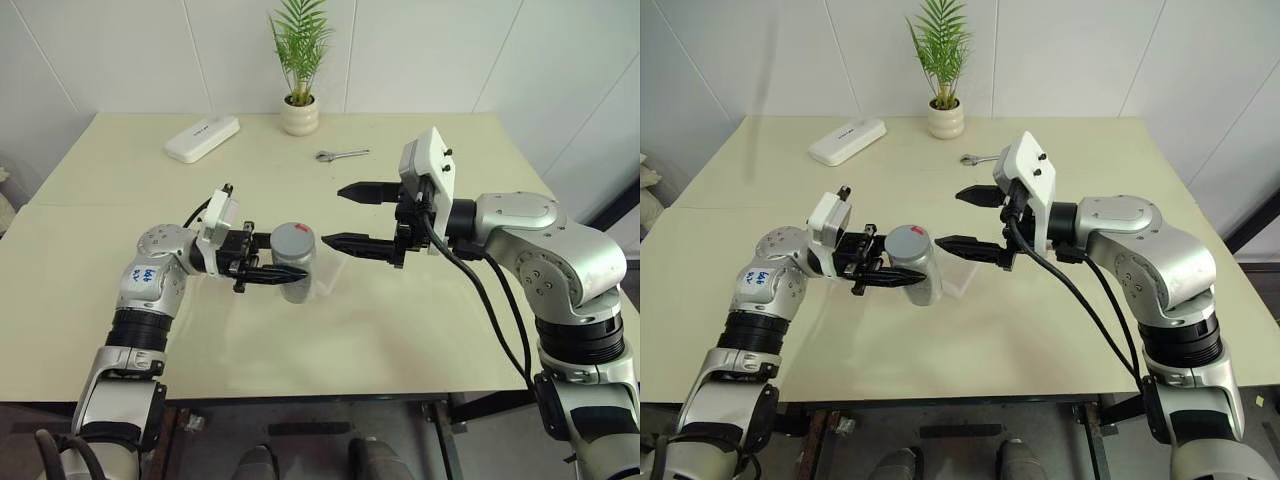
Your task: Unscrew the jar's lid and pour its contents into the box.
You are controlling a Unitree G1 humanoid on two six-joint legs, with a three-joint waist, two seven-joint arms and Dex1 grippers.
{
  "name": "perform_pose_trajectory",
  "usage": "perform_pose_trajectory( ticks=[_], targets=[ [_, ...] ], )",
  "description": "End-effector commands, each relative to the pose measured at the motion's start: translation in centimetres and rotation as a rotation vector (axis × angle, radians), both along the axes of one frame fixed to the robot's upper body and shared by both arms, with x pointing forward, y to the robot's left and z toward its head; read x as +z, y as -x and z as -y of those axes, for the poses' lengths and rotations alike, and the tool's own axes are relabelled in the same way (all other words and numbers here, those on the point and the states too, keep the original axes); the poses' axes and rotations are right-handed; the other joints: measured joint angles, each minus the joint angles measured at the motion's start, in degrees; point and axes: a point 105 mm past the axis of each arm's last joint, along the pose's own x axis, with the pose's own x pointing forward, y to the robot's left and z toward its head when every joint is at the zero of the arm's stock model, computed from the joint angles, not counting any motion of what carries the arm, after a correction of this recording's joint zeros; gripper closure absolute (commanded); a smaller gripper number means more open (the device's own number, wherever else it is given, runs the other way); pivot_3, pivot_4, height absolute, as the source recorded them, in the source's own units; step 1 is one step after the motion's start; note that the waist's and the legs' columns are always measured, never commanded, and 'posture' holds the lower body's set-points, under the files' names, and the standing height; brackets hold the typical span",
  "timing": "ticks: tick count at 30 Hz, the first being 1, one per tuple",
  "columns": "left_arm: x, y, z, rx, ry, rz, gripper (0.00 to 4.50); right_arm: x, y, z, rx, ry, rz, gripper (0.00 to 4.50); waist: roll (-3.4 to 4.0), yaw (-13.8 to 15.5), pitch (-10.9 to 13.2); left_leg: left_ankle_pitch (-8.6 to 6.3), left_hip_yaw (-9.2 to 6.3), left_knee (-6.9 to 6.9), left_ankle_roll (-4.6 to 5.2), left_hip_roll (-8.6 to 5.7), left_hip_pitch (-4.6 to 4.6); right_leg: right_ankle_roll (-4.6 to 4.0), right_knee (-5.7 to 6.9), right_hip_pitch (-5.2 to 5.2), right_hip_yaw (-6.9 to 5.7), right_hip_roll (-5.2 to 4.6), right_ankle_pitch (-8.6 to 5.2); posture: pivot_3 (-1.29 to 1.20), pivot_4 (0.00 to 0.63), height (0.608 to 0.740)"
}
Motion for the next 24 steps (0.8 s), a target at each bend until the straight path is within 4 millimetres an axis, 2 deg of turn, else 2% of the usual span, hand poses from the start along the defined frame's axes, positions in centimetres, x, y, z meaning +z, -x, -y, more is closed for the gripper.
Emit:
perform_pose_trajectory(
  ticks=[1,8,15,24],
  targets=[
    [1.0,0.7,0.3,-0.095,0.003,0.048,2.50,1.9,1.1,-0.6,0.043,-0.045,0.063,0.28,0.00,0.04,0.00,0.00,0.00,0.00,0.00,0.00,0.00,0.00,0.00,0.00,0.00,0.00,0.00,0.00,0.150,0.740],
    [1.2,0.4,0.6,-0.104,0.005,0.059,2.50,1.8,1.5,-3.4,0.124,-0.085,0.052,0.28,0.01,-0.03,0.01,0.00,0.00,-0.01,0.01,0.00,0.00,0.00,0.02,-0.01,0.00,0.01,0.00,0.00,0.150,0.740],
    [1.2,0.4,0.7,-0.107,0.007,0.064,2.50,1.2,1.1,-5.8,0.154,-0.099,0.044,0.28,0.01,-0.02,0.01,0.00,0.00,0.01,0.01,0.01,0.00,0.00,0.04,-0.01,0.00,0.01,0.00,0.00,0.150,0.740],
    [1.2,0.4,0.7,-0.105,0.007,0.066,2.50,0.3,0.3,-7.1,0.156,-0.076,0.053,0.28,0.02,0.00,0.01,0.00,0.00,0.01,0.00,0.00,0.00,0.00,0.04,0.00,0.00,0.01,0.00,0.00,0.150,0.740]
  ],
)
